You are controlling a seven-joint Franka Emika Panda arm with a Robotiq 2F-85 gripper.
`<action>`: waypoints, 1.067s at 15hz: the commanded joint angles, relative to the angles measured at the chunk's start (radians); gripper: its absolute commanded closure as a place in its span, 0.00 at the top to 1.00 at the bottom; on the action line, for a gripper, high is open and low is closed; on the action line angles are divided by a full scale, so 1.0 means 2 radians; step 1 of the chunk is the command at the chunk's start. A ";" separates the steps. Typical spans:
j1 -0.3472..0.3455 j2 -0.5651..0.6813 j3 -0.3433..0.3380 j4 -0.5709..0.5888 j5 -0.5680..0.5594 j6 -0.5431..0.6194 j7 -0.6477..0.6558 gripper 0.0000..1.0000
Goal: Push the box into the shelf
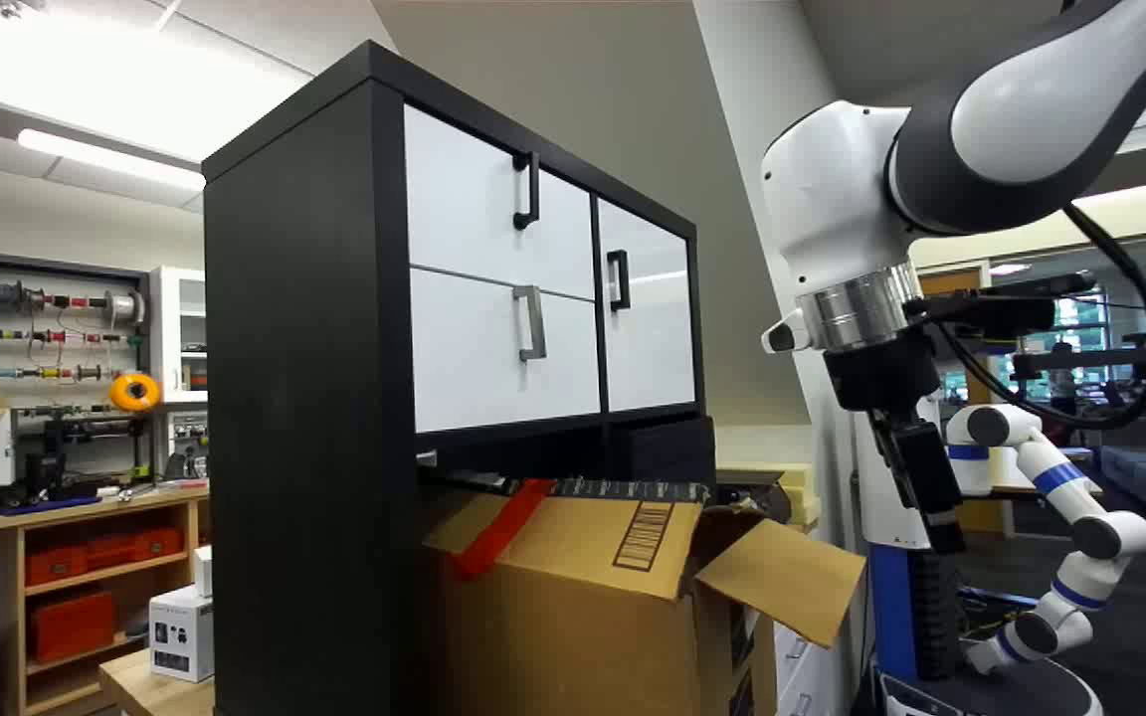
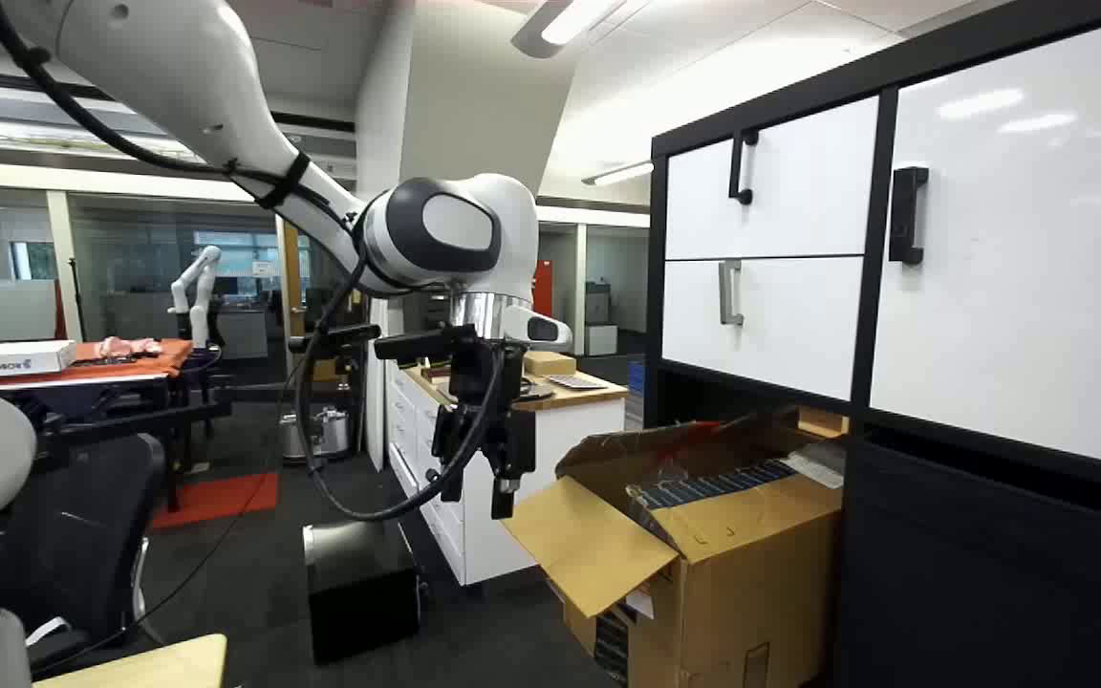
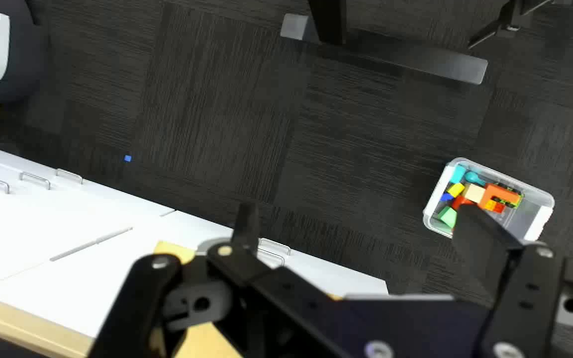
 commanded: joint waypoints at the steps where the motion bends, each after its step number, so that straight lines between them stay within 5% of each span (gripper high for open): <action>1: 0.004 0.000 -0.003 0.001 -0.001 -0.001 0.001 1.00; 9: 0.004 0.001 -0.004 0.002 0.003 0.005 0.001 1.00; 16: 0.001 -0.003 -0.020 -0.027 0.030 0.142 -0.009 1.00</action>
